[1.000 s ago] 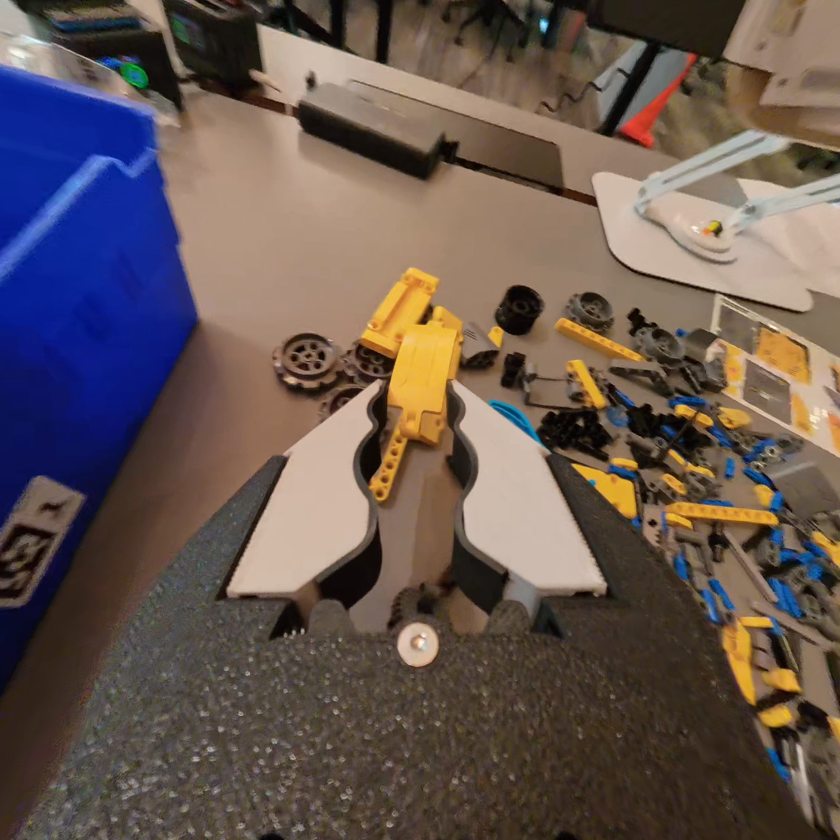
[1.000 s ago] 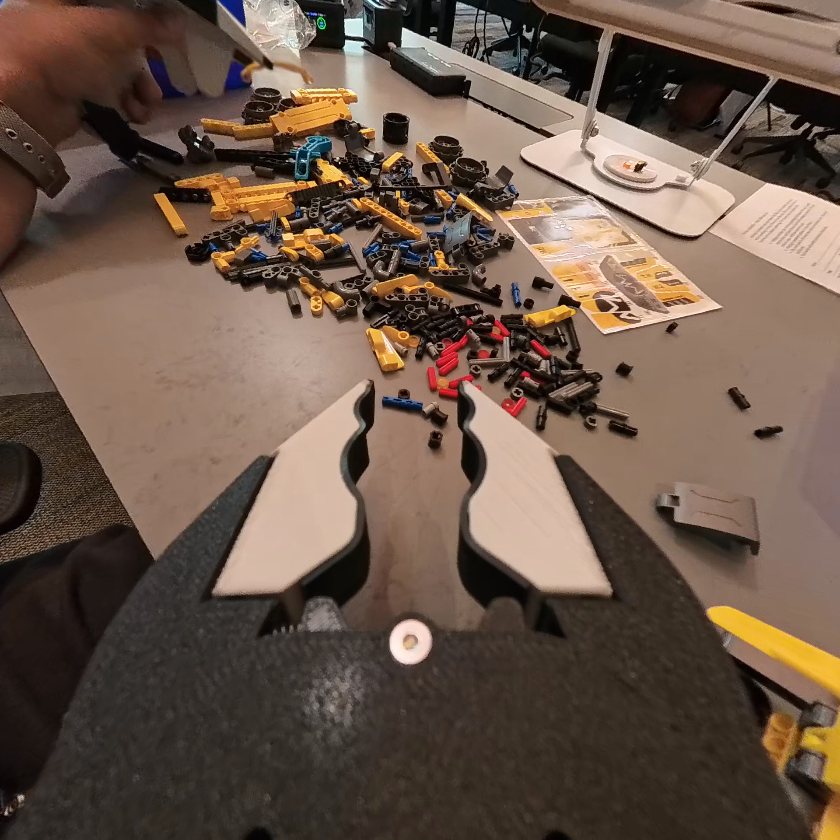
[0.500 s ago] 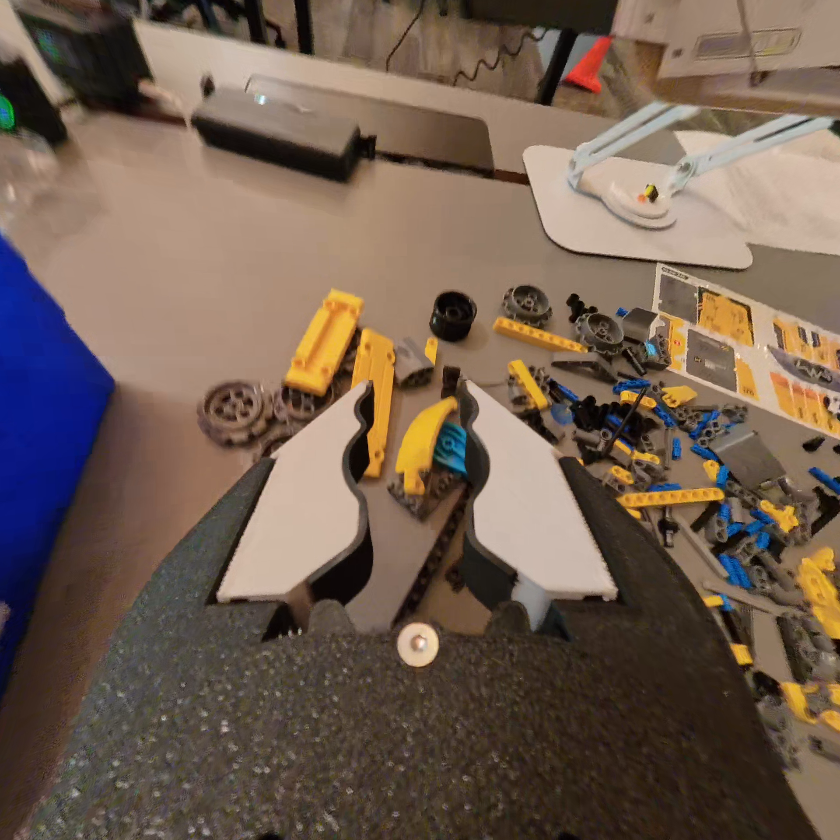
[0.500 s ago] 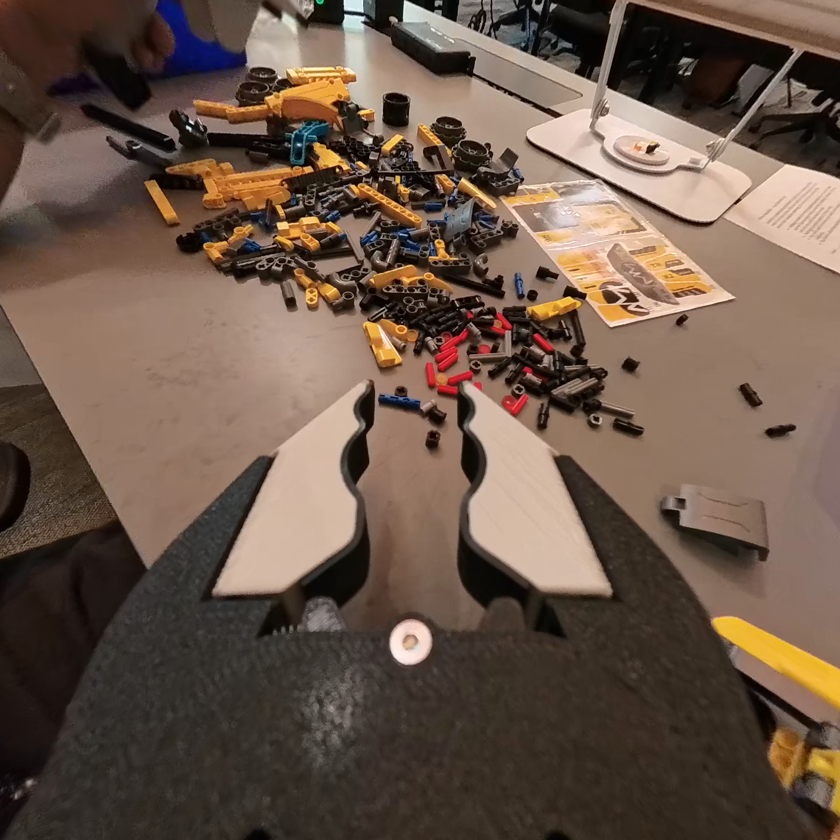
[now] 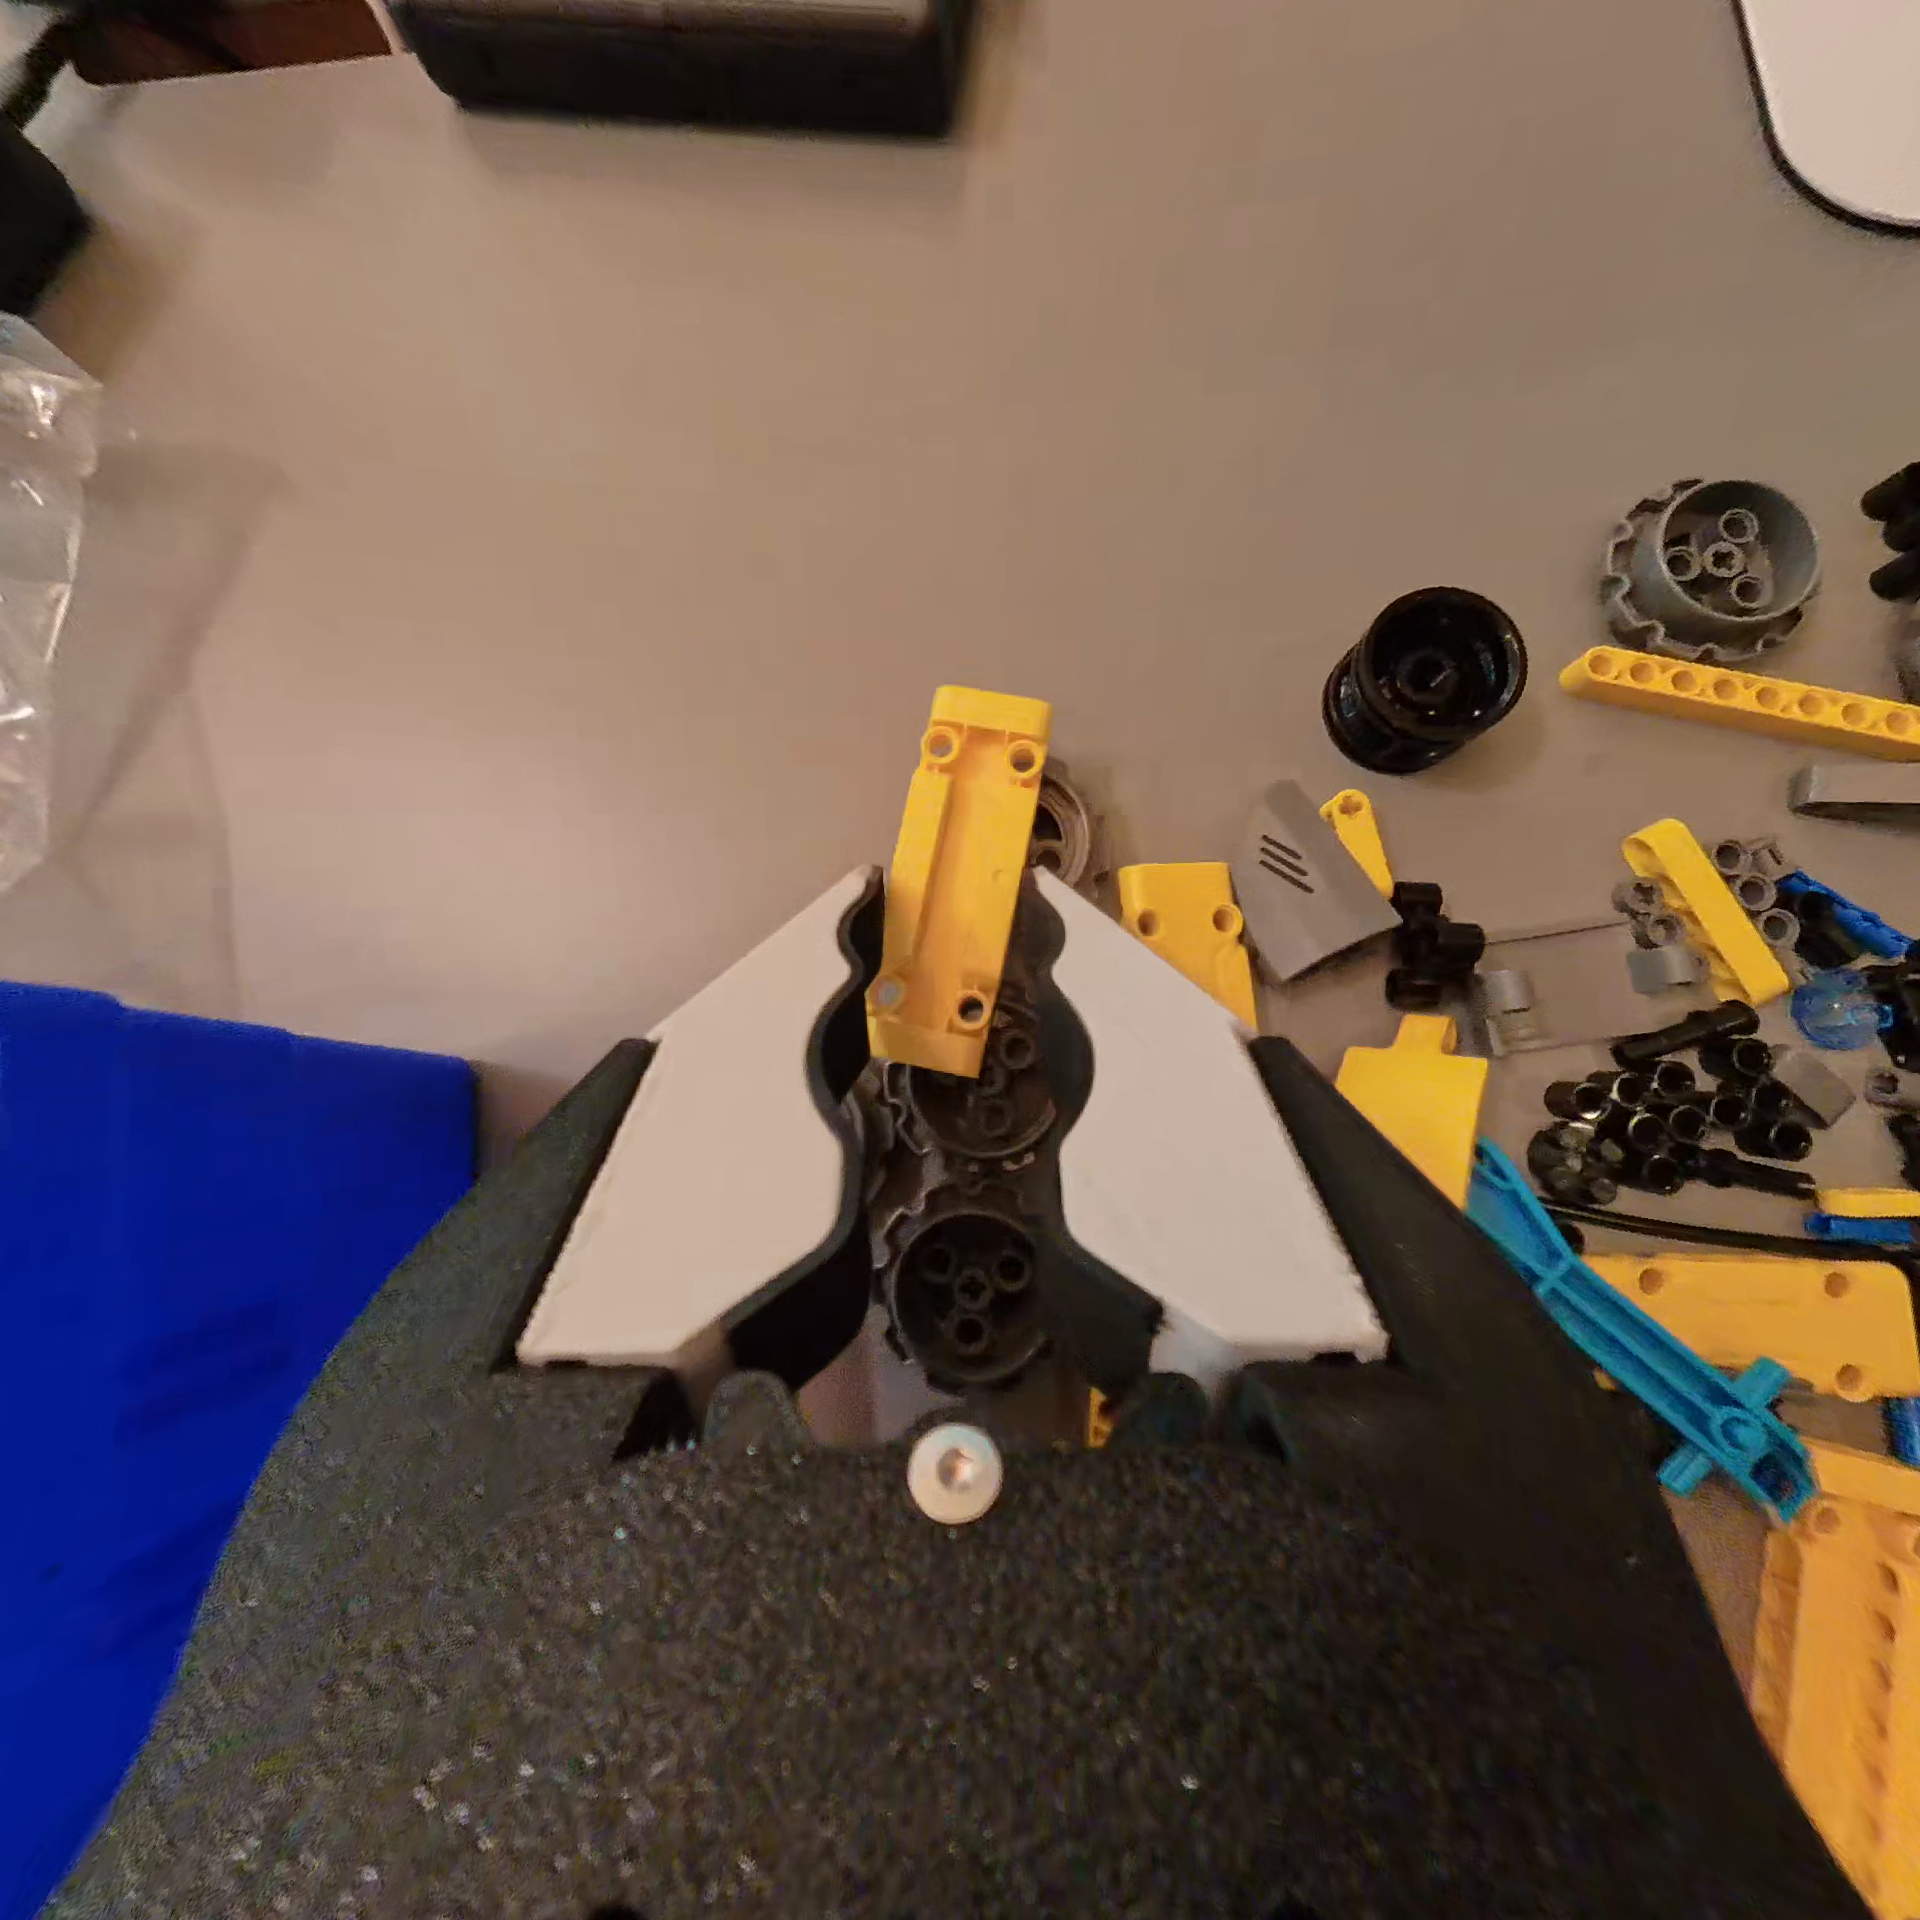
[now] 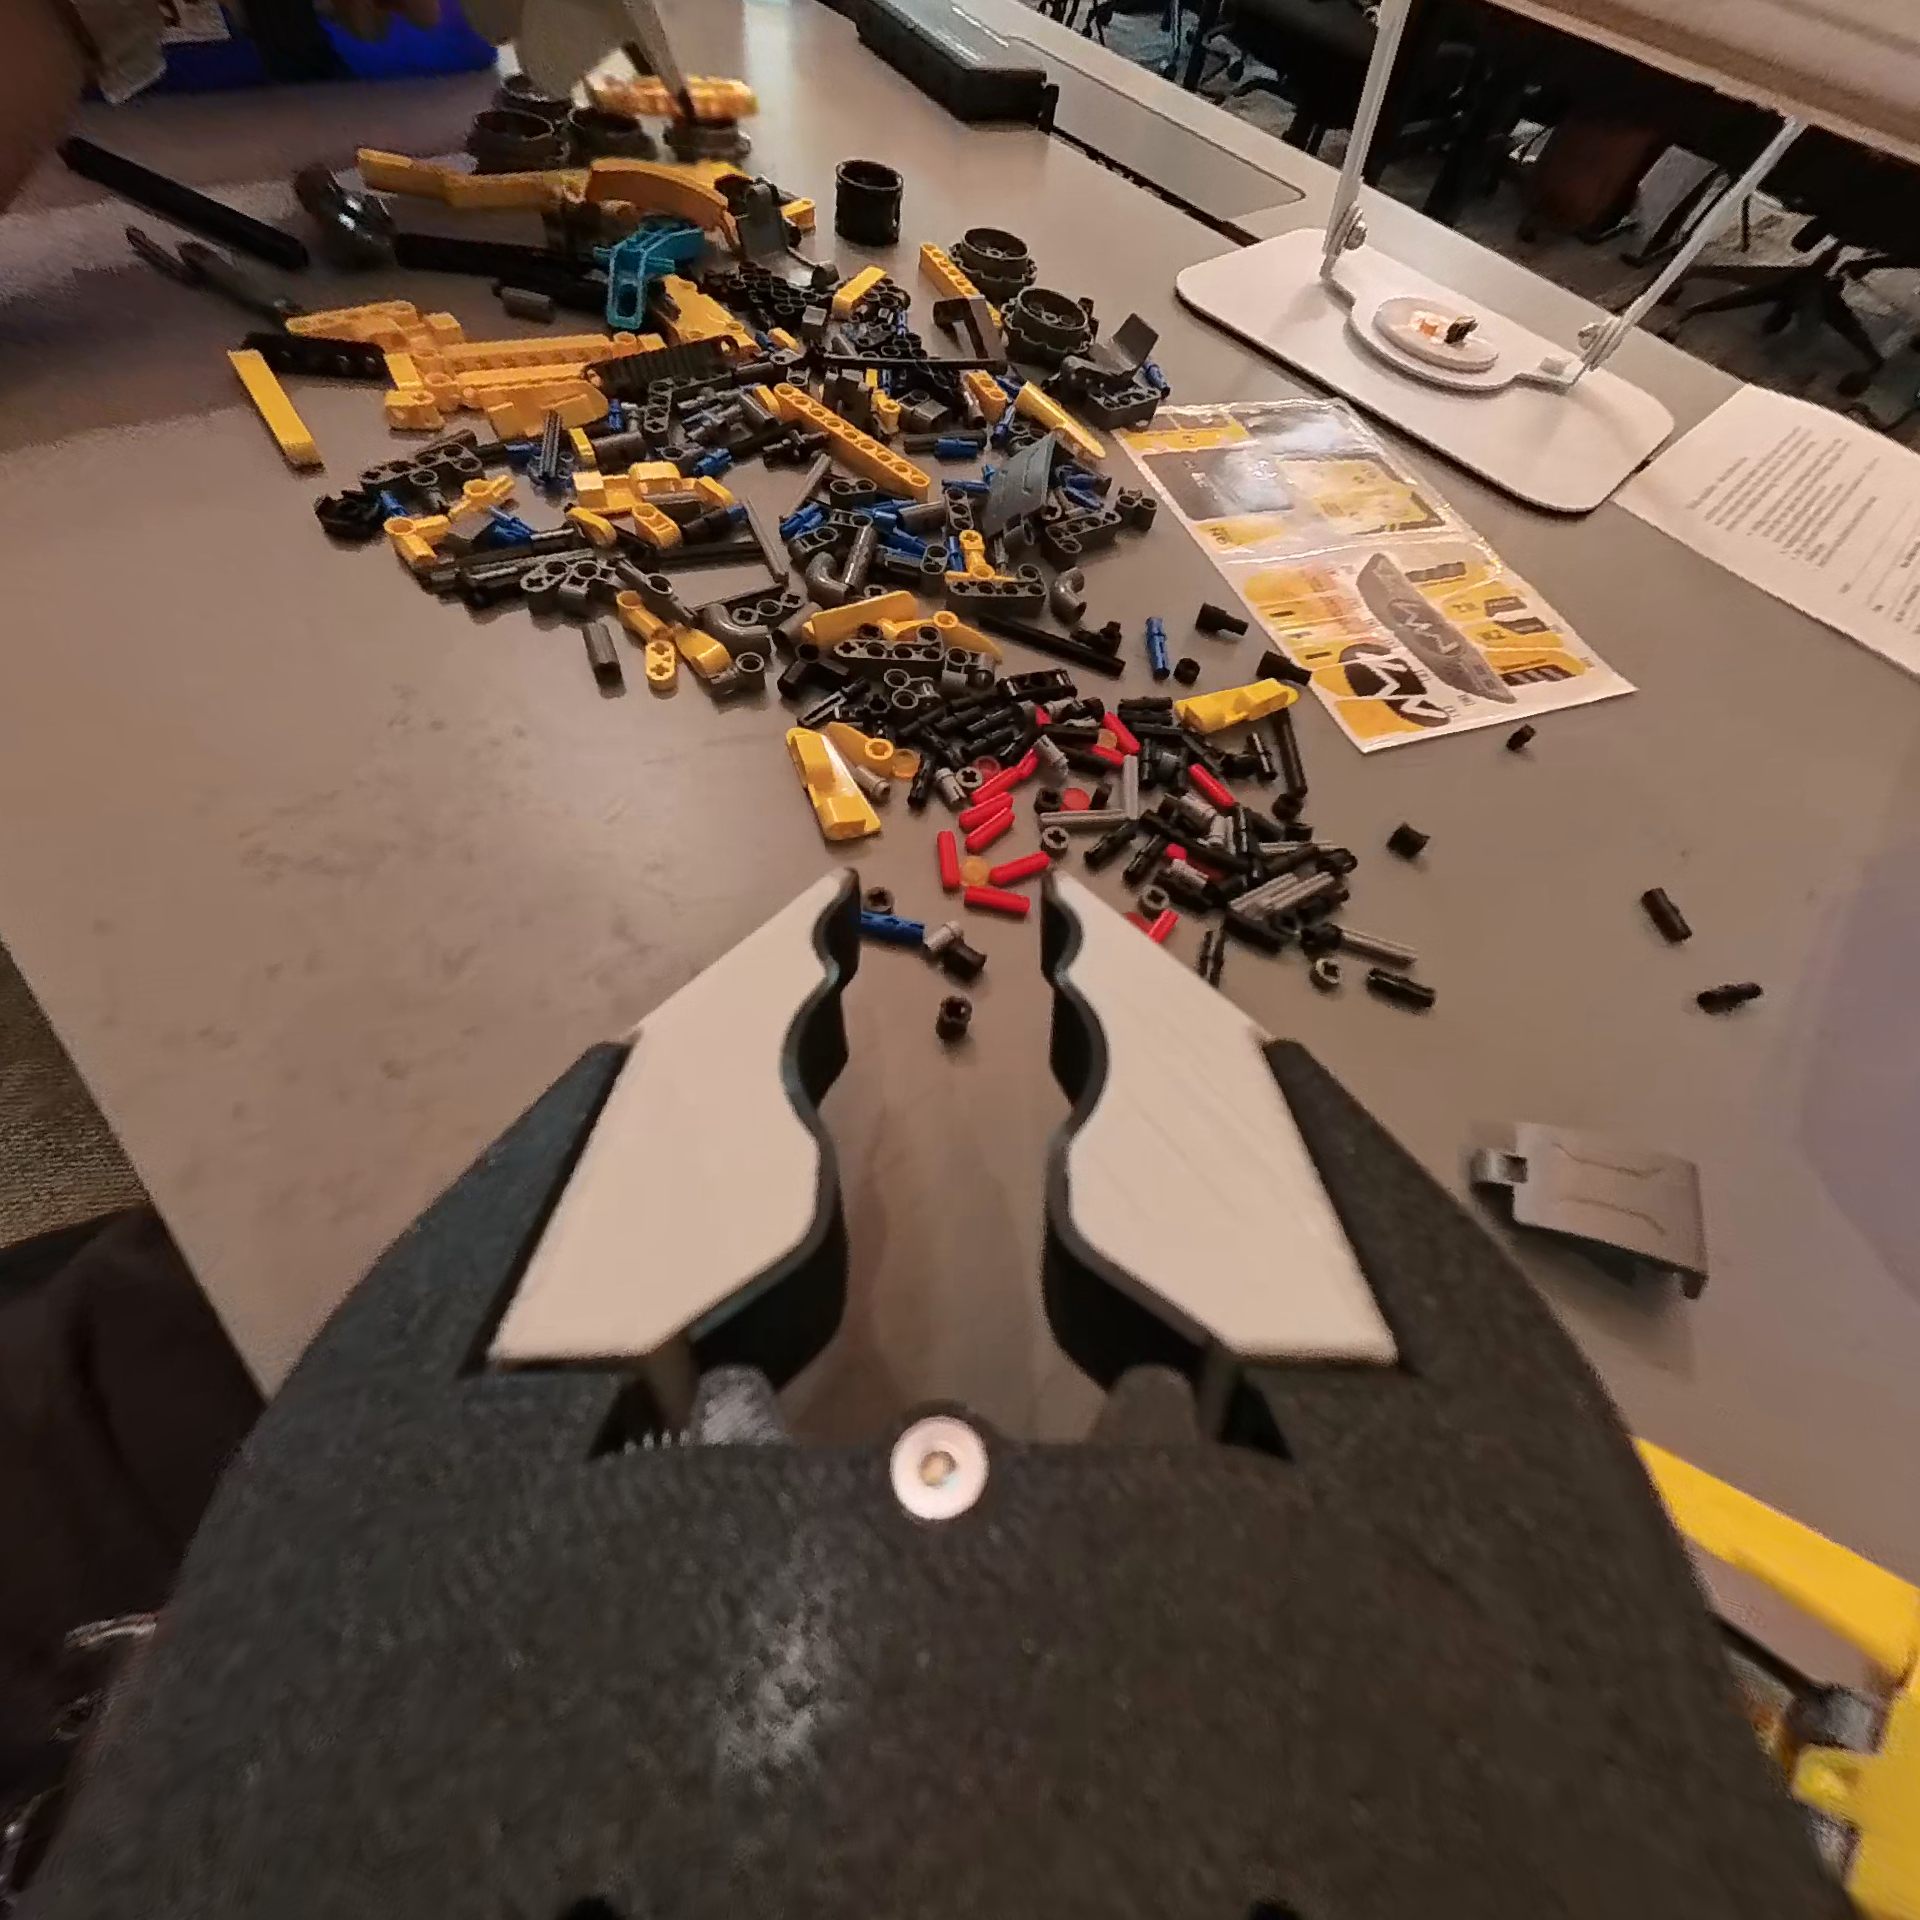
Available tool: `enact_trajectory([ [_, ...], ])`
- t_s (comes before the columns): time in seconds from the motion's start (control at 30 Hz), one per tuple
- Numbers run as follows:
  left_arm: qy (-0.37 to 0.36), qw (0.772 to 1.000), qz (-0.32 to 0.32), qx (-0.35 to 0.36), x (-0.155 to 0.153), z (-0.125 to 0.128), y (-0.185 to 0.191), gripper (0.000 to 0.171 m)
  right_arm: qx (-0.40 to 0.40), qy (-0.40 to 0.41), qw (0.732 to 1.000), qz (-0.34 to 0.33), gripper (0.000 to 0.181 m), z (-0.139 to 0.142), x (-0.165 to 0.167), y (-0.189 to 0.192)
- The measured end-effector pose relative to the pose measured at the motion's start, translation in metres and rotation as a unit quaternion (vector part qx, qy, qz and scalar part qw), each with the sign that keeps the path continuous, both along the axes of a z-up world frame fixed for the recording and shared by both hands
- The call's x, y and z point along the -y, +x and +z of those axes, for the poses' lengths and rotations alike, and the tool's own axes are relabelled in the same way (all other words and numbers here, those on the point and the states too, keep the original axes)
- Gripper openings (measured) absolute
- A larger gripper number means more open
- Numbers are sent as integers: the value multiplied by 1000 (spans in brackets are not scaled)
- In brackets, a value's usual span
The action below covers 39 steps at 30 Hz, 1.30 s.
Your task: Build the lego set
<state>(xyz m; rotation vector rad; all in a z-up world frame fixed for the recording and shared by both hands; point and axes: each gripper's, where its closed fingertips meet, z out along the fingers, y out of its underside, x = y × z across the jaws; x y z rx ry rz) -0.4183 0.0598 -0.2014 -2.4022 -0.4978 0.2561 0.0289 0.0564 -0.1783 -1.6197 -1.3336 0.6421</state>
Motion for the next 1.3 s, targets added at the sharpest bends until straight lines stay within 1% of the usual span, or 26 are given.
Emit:
enact_trajectory([
  [0.1,24,1000,7,12,2,7,-3,25,10,3,1000,-3,34,-3,-6,-4],
  [0.23,73,997,23,-11,3,26,-13,25,16,7,1000,-3,34,-4,-7,-5],
  [0.33,89,996,15,-13,1,32,-11,25,12,14,1000,-3,34,-3,-7,-5],
  [0.43,100,992,-65,29,-15,29,23,25,9,17,1000,-2,33,-1,-6,-5],
  [0.5,80,990,-107,46,-22,20,46,25,7,18,1000,-1,33,-1,-6,-5],
  [0.6,43,987,-153,27,-27,10,65,25,4,19,1000,1,33,0,-5,-4],
  [0.7,43,980,-191,42,-29,10,81,25,2,22,1000,3,33,1,-5,-4],
  [0.77,67,980,-187,31,-34,17,79,29,3,25,1000,5,33,1,-4,-5],
  [0.83,96,979,-179,19,-35,28,72,41,2,30,1000,7,33,2,-3,-5],
  [0.87,109,978,-175,21,-34,34,71,44,1,32,999,8,33,2,-2,-5],
  [0.93,143,977,-159,18,-31,53,69,45,-2,35,999,9,33,3,-2,-5],
  [1.0,191,973,-128,19,-24,78,77,45,-4,33,999,9,33,4,-2,-5],
  [1.03,207,973,-102,17,-21,91,87,45,-7,32,999,9,33,5,-2,-4],
  [1.07,220,970,-98,12,-22,105,110,44,-10,30,999,9,33,5,-3,-4],
  [1.13,261,956,-138,1,-38,132,179,43,-14,20,1000,7,33,6,-4,-4],
  [1.17,271,948,-169,12,-49,139,219,41,-18,15,1000,7,32,7,-4,-3],
  [1.23,277,929,-242,49,-66,138,298,40,-33,11,999,5,32,11,-5,-2],
  [1.3,265,914,-296,80,-78,125,358,37,-53,12,999,3,25,17,-5,0],
])
